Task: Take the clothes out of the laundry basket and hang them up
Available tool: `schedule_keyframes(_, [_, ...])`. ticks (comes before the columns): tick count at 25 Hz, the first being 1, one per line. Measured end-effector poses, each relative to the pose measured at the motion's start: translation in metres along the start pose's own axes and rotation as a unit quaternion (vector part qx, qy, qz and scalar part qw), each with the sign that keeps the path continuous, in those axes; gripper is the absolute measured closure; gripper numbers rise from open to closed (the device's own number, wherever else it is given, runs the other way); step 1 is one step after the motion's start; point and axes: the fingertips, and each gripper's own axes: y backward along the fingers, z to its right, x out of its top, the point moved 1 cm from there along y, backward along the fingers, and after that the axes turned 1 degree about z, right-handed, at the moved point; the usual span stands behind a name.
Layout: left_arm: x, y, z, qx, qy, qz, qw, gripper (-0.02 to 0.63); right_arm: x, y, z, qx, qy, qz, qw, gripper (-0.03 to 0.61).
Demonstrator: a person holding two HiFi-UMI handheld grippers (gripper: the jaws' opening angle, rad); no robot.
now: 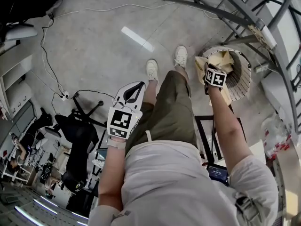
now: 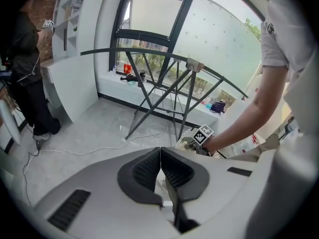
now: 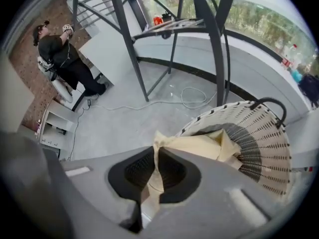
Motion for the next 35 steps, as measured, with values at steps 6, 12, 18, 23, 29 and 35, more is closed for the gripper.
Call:
schedule_keyframes(6, [0.040, 0.017, -0.018, -0.043, -0.035, 0.052, 0.9971, 0.611, 0.053, 0.087, -0.028, -0.003, -0.025, 0.121, 0.992, 0.561])
schedule_keyframes(12, [0.060, 0.036, -0.013, -0.093, -0.086, 0.097, 0.9871, 0.611, 0.086, 0.200, -0.051, -0.016, -0.032, 0.256, 0.966, 0.563])
schedule_keyframes(18, [0.072, 0.057, -0.001, -0.141, -0.115, 0.133, 0.9743, 0.609, 0.110, 0.335, -0.092, -0.027, -0.018, 0.389, 0.920, 0.563])
schedule_keyframes(23, [0.089, 0.051, 0.035, -0.197, -0.157, 0.156, 0.9553, 0.609, 0.122, 0.456, -0.119, -0.038, 0.009, 0.497, 0.867, 0.563])
schedule_keyframes(29, [0.113, 0.044, 0.091, -0.243, -0.222, 0.164, 0.9299, 0.499, 0.131, 0.588, -0.160, -0.014, 0.047, 0.610, 0.791, 0.563])
schedule_keyframes(35, [0.147, 0.020, 0.158, -0.257, -0.315, 0.150, 0.9011, 0.360, 0.150, 0.699, -0.175, 0.037, 0.047, 0.700, 0.712, 0.563])
